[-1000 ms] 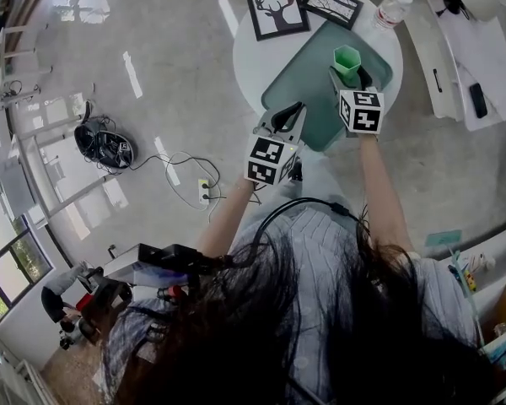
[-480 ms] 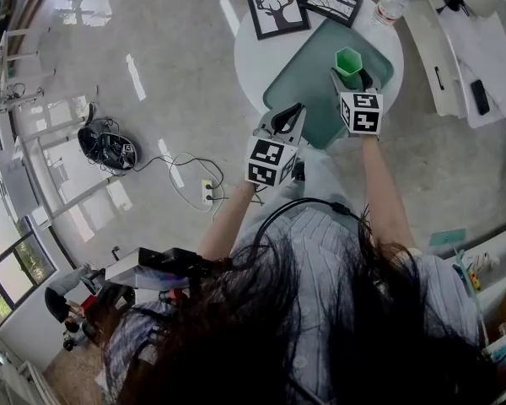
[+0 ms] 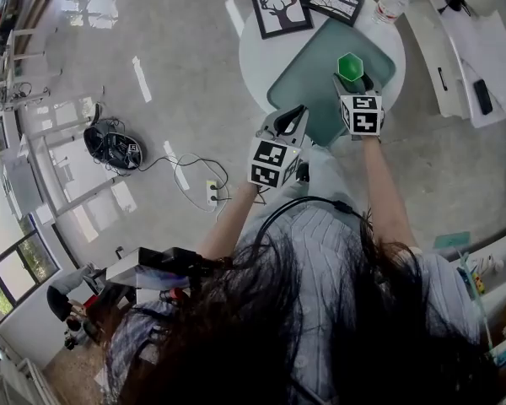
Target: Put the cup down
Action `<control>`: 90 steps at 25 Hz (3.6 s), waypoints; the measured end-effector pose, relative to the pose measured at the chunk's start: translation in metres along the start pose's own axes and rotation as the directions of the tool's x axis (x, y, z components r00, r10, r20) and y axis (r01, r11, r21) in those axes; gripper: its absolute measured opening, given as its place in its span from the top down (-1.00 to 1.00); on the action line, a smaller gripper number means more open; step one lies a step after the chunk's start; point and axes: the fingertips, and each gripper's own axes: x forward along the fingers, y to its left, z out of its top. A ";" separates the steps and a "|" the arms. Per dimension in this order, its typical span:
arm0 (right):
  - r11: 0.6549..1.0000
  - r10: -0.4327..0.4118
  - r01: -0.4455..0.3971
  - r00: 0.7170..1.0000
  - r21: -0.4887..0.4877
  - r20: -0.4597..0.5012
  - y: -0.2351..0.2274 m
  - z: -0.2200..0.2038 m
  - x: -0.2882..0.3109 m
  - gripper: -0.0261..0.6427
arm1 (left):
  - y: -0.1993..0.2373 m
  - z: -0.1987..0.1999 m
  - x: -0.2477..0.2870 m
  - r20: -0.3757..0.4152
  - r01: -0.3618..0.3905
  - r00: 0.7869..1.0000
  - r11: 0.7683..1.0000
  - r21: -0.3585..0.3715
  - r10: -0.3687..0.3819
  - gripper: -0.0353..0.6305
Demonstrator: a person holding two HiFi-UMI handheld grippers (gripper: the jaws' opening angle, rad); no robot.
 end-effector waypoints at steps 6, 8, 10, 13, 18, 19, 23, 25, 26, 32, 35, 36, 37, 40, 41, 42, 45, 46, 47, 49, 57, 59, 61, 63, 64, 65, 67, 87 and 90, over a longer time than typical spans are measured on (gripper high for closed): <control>0.999 0.018 -0.018 1.000 0.034 -0.013 0.007 -0.004 -0.007 0.02 | -0.001 -0.002 -0.010 0.011 -0.015 1.000 1.000 -0.004 0.015 0.81; 0.999 0.021 -0.020 1.000 0.046 -0.016 0.010 -0.006 -0.012 0.02 | -0.001 -0.004 -0.014 0.015 -0.023 1.000 1.000 -0.005 0.024 0.81; 0.998 0.018 -0.017 1.000 0.055 -0.009 0.013 -0.005 -0.019 0.02 | 0.000 -0.005 -0.018 0.020 -0.029 0.999 1.000 -0.006 0.029 0.81; 0.997 0.005 -0.006 1.000 0.076 0.012 0.015 -0.002 -0.029 0.02 | 0.003 -0.007 -0.023 0.029 -0.040 0.999 0.999 -0.010 0.041 0.81; 0.993 -0.007 0.000 0.998 0.120 0.056 0.020 0.006 -0.046 0.02 | 0.018 -0.010 -0.030 0.049 -0.071 0.996 0.997 -0.026 0.072 0.81; 0.992 -0.005 -0.003 0.998 0.125 0.066 0.022 0.007 -0.049 0.02 | 0.022 -0.011 -0.031 0.053 -0.077 0.996 0.997 -0.028 0.078 0.81; 0.990 0.008 -0.024 0.993 0.137 0.117 0.035 0.014 -0.076 0.02 | 0.027 -0.006 -0.043 0.085 -0.098 0.991 0.994 -0.048 0.102 0.81; 0.988 0.017 -0.038 0.990 0.149 0.143 0.045 0.018 -0.093 0.02 | 0.024 -0.004 -0.054 0.105 -0.098 0.989 0.994 -0.056 0.103 0.81; 0.987 0.021 -0.045 0.988 0.153 0.155 0.051 0.020 -0.102 0.02 | 0.021 -0.004 -0.060 0.113 -0.095 0.988 0.994 -0.056 0.101 0.81; 0.989 0.062 -0.087 0.978 0.118 0.201 0.091 0.026 -0.144 0.02 | 0.006 -0.011 -0.087 0.141 -0.076 0.987 0.996 -0.042 0.081 0.81; 0.990 0.082 -0.105 0.972 0.096 0.219 0.110 0.029 -0.160 0.02 | -0.003 -0.011 -0.099 0.159 -0.065 0.985 0.997 -0.033 0.070 0.81; 0.990 0.085 -0.109 0.970 0.093 0.228 0.115 0.031 -0.165 0.02 | -0.005 -0.010 -0.103 0.166 -0.062 0.984 0.998 -0.028 0.065 0.81; 0.989 0.088 -0.112 0.967 0.092 0.237 0.121 0.033 -0.169 0.02 | -0.007 -0.009 -0.107 0.174 -0.059 0.983 0.998 -0.022 0.062 0.81; 0.989 0.096 -0.122 0.958 0.084 0.269 0.142 0.036 -0.187 0.03 | -0.013 -0.007 -0.127 0.203 -0.060 0.977 0.998 -0.009 0.061 0.81; 0.989 0.099 -0.126 0.955 0.079 0.280 0.150 0.036 -0.197 0.03 | -0.018 -0.009 -0.137 0.213 -0.061 0.975 0.998 -0.006 0.061 0.81; 0.989 0.103 -0.130 0.951 0.074 0.290 0.159 0.035 -0.208 0.03 | -0.023 -0.011 -0.148 0.223 -0.062 0.973 0.998 -0.004 0.061 0.81; 0.987 0.115 -0.143 0.946 0.071 0.303 0.181 0.031 -0.227 0.04 | -0.029 -0.019 -0.168 0.237 -0.058 0.970 0.998 -0.004 0.058 0.81; 0.987 0.119 -0.147 0.946 0.072 0.302 0.187 0.030 -0.229 0.04 | -0.028 -0.022 -0.171 0.238 -0.057 0.970 0.998 -0.008 0.057 0.81; 0.986 0.122 -0.150 0.946 0.072 0.300 0.193 0.029 -0.230 0.04 | -0.028 -0.026 -0.175 0.238 -0.056 0.970 0.998 -0.013 0.058 0.81; 0.985 0.133 -0.159 0.947 0.067 0.293 0.206 0.024 -0.234 0.05 | -0.028 -0.034 -0.183 0.238 -0.057 0.969 0.998 -0.023 0.061 0.81; 0.982 0.170 -0.185 0.951 0.035 0.258 0.234 0.004 -0.242 0.07 | -0.038 -0.062 -0.196 0.240 -0.041 0.969 0.997 -0.065 0.055 0.81; 0.982 0.171 -0.185 0.952 0.032 0.253 0.236 0.002 -0.243 0.07 | -0.040 -0.065 -0.198 0.244 -0.033 0.968 0.997 -0.073 0.050 0.81; 0.983 0.170 -0.181 0.954 0.024 0.247 0.235 0.001 -0.244 0.07 | -0.042 -0.067 -0.198 0.249 -0.026 0.967 0.996 -0.084 0.047 0.81; 0.985 0.163 -0.173 0.957 0.020 0.240 0.231 0.000 -0.247 0.07 | -0.044 -0.070 -0.198 0.251 -0.021 0.967 0.995 -0.096 0.045 0.81; 0.986 0.157 -0.167 0.958 0.021 0.238 0.228 -0.001 -0.248 0.07 | -0.046 -0.070 -0.198 0.252 -0.018 0.967 0.995 -0.099 0.043 0.81; 0.987 0.151 -0.161 0.960 0.024 0.237 0.224 -0.001 -0.250 0.08 | -0.048 -0.070 -0.197 0.252 -0.015 0.967 0.995 -0.100 0.040 0.81; 0.988 0.142 -0.152 0.962 0.026 0.235 0.216 -0.001 -0.254 0.08 | -0.053 -0.069 -0.196 0.254 -0.007 0.967 0.995 -0.100 0.033 0.81; 0.965 0.251 -0.261 0.937 0.007 0.242 0.151 -0.040 -0.330 0.13 | -0.153 -0.060 -0.181 0.300 -0.112 0.942 0.985 -0.135 0.148 0.81; 0.960 0.272 -0.280 0.929 -0.002 0.251 0.137 -0.048 -0.348 0.14 | -0.172 -0.066 -0.182 0.302 -0.143 0.935 0.977 -0.160 0.186 0.81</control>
